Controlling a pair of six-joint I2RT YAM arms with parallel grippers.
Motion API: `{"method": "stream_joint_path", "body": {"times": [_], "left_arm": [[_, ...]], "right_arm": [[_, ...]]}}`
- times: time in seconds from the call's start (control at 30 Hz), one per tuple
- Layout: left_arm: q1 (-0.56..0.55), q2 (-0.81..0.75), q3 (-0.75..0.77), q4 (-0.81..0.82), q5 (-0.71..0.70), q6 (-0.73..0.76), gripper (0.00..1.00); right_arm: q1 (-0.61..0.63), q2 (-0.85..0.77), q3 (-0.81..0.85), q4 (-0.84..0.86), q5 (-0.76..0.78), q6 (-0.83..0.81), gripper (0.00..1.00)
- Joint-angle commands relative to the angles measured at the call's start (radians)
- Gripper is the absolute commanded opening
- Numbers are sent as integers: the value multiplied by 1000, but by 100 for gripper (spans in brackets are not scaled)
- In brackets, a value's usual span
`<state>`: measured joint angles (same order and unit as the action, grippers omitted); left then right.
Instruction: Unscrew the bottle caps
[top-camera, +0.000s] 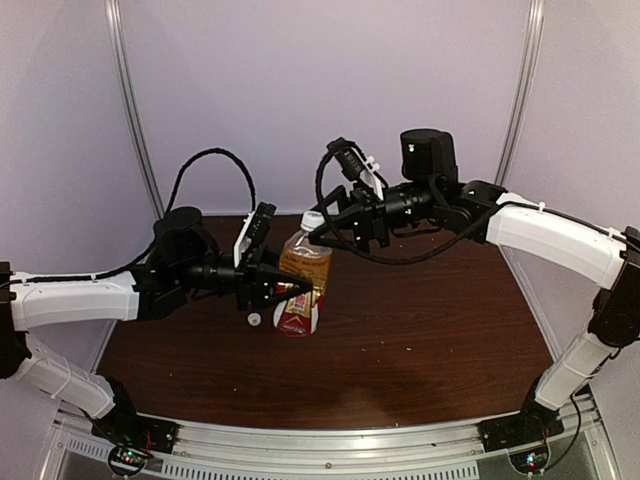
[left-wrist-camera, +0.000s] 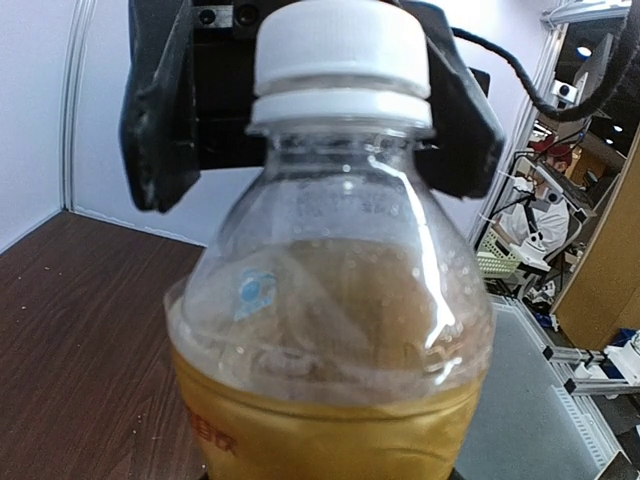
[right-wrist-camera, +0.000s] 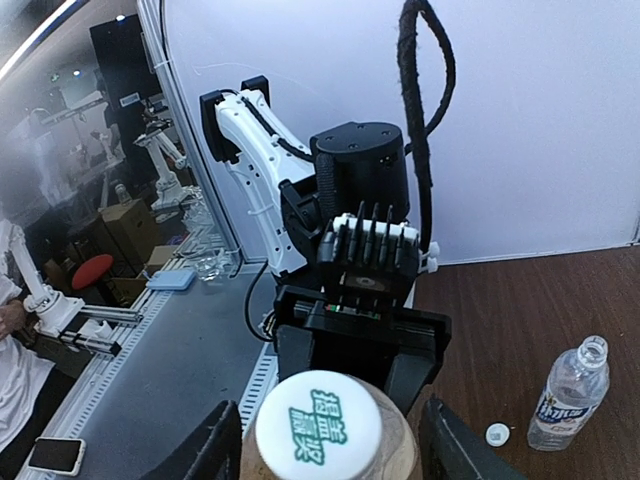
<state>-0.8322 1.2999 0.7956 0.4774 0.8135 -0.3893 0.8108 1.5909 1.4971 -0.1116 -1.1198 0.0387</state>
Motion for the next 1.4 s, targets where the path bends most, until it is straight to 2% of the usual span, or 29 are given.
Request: {"method": "stream_joint_path", "body": {"times": [0.0,0.13,0.5,0.8,1.03,1.37], "left_arm": [[1,-22,23,6,-59,38,35],[2,-23,30,-34,-106,58,35],[2,-3,55,-110,-251,81,35],[1,-7,61,-138,-301,93,35],[1,-15,61,-157,-336,101,35],[1,-28,57,-171,-362,112,35]], "right_arm": [[-2,-67,-12,-16,86,22,64],[-3,-95,-5,-30,172,60,71],[15,-83,64,-74,546,308,79],[43,-27,104,-111,583,374,77],[62,12,129,-145,584,376,69],[68,26,131,-149,562,369,43]]}}
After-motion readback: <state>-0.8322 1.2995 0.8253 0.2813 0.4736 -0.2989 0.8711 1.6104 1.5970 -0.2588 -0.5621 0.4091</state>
